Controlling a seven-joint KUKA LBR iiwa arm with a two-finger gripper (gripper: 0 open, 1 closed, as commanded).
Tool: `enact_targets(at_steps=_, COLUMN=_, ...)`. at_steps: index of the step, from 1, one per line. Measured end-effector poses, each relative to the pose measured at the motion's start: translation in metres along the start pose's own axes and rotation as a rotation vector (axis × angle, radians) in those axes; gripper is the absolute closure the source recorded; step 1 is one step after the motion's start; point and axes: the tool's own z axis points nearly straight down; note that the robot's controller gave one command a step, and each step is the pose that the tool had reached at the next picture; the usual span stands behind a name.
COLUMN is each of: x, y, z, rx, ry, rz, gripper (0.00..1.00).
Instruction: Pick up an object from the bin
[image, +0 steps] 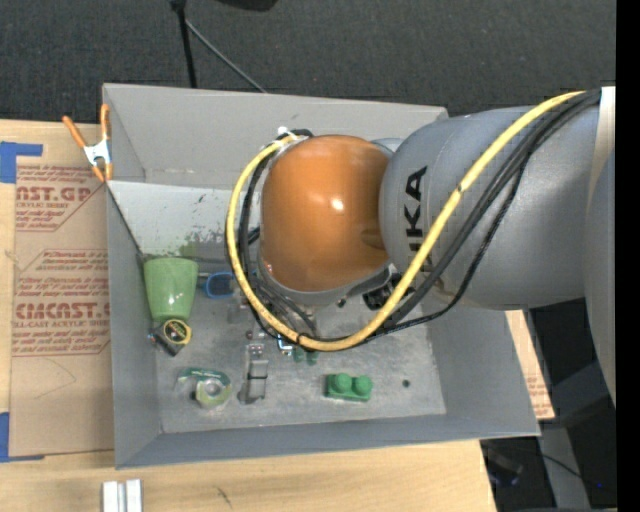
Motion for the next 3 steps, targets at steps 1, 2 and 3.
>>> enact_targets(at_steps=1, x=-0.001, y=0.009, z=0.165, rx=-0.001, ry=-0.005, rz=0.175, gripper=0.0)
enact_targets(at_steps=2, x=0.001, y=0.001, z=0.131, rx=-0.001, ry=-0.008, rz=0.028, gripper=0.0)
enact_targets(at_steps=3, x=-0.003, y=0.024, z=0.132, rx=-0.002, ry=-0.007, rz=0.337, gripper=0.0)
